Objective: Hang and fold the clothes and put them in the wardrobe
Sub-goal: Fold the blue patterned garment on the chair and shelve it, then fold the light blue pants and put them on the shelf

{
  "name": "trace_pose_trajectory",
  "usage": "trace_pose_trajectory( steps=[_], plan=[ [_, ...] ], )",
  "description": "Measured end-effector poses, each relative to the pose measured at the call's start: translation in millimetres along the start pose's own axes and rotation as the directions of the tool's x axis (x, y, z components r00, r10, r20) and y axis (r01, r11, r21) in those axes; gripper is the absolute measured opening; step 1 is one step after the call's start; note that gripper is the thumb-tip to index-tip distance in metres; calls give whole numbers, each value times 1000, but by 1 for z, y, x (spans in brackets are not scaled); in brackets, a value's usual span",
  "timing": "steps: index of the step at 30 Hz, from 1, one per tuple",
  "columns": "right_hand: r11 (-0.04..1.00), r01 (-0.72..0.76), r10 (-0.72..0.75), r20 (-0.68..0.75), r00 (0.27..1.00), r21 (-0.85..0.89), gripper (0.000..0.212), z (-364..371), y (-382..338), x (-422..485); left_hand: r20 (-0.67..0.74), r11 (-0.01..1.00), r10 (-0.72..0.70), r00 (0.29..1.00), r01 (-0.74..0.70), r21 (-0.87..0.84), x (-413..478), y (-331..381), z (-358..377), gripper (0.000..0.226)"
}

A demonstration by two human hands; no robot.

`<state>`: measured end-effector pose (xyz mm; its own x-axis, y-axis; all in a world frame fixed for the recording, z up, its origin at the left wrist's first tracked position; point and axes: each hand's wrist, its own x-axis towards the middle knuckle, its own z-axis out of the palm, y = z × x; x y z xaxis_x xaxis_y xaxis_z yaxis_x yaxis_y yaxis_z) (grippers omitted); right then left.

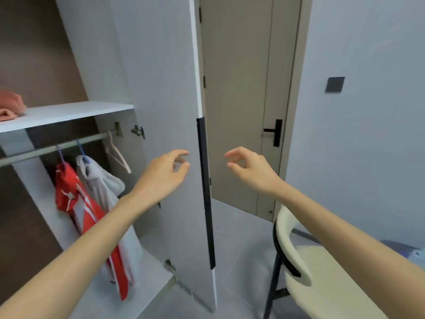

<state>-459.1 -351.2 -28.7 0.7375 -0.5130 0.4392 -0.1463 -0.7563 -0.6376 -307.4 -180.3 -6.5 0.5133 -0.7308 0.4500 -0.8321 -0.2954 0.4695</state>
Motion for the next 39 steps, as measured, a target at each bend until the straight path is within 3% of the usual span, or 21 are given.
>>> trace_pose_trajectory(
  steps=[8, 21, 29, 39],
  plan=[
    [951, -307, 297, -190, 936, -28, 24, -116, 121, -115, 231, 971, 207, 951, -171, -167, 18, 128, 144, 34],
    [757, -654, 601, -394, 696, -1, 25, -254, 282, -281, 482, 902, 412, 773, -271, -337, 11, 325, 360, 38],
    [579, -810, 756, -432, 492, 91, 26, -272, 372, -340, 620, 886, 455, 639, -255, -387, 13, 371, 479, 35],
    [387, -913, 867, -386, 314, 127, 33, -270, 509, -313, 730, 884, 465, 500, -212, -418, 83, 378, 642, 40]
  ],
)
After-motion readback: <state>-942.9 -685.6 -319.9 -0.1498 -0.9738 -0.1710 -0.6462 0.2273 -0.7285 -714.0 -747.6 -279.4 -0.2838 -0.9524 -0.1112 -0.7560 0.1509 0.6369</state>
